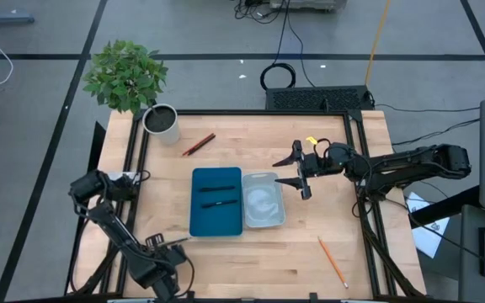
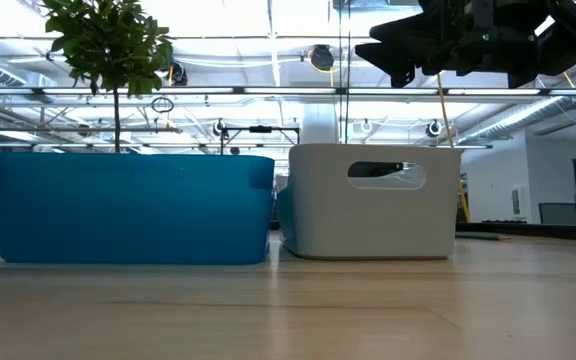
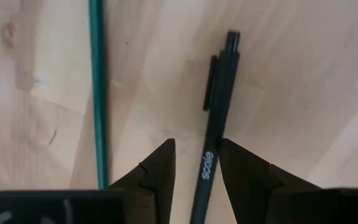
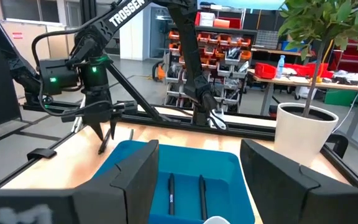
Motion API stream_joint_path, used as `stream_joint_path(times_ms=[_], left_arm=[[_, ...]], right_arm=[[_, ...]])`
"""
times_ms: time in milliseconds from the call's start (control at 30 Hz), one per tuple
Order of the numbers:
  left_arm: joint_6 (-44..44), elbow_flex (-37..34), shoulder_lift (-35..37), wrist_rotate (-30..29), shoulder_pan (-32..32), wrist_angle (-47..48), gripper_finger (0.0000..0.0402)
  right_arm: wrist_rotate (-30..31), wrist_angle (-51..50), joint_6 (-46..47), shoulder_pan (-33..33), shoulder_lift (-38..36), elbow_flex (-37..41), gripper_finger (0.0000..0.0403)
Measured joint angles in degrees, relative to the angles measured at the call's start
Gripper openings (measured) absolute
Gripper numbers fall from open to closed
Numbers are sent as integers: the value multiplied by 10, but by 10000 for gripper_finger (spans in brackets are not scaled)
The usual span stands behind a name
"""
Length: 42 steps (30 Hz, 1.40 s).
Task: Sort pens & pencils
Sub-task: Put the bottom black pen into the blue bin
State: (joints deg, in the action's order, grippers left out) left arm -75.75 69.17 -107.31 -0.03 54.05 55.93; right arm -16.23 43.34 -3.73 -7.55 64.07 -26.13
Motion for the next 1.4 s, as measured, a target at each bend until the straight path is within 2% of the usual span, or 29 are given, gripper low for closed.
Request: stream_joint_path(times_ms=[367, 667, 800, 933, 1000, 1167, 1300, 1400], left_arm=[[-2, -39, 3, 15, 9, -80, 129], [16, -54, 3, 24, 8, -76, 128], [22, -54, 2, 28, 5, -74, 101], [38, -55, 2, 30, 5, -71, 37], [41, -55, 2, 30, 3, -71, 17], [52, -55, 2, 32, 2, -71, 28], [72, -51, 10, 32, 0, -68, 17], [87, -47, 27, 2, -3, -55, 17]], right_arm=[[0, 0, 0, 0, 0, 0, 215], [0, 0, 0, 0, 0, 0, 215], [0, 0, 0, 0, 0, 0, 215], [0, 0, 0, 0, 0, 0, 215], [0, 0, 0, 0, 0, 0, 215], [0, 0, 0, 0, 0, 0, 215], [0, 0, 0, 0, 0, 0, 215], [0, 0, 0, 0, 0, 0, 215]])
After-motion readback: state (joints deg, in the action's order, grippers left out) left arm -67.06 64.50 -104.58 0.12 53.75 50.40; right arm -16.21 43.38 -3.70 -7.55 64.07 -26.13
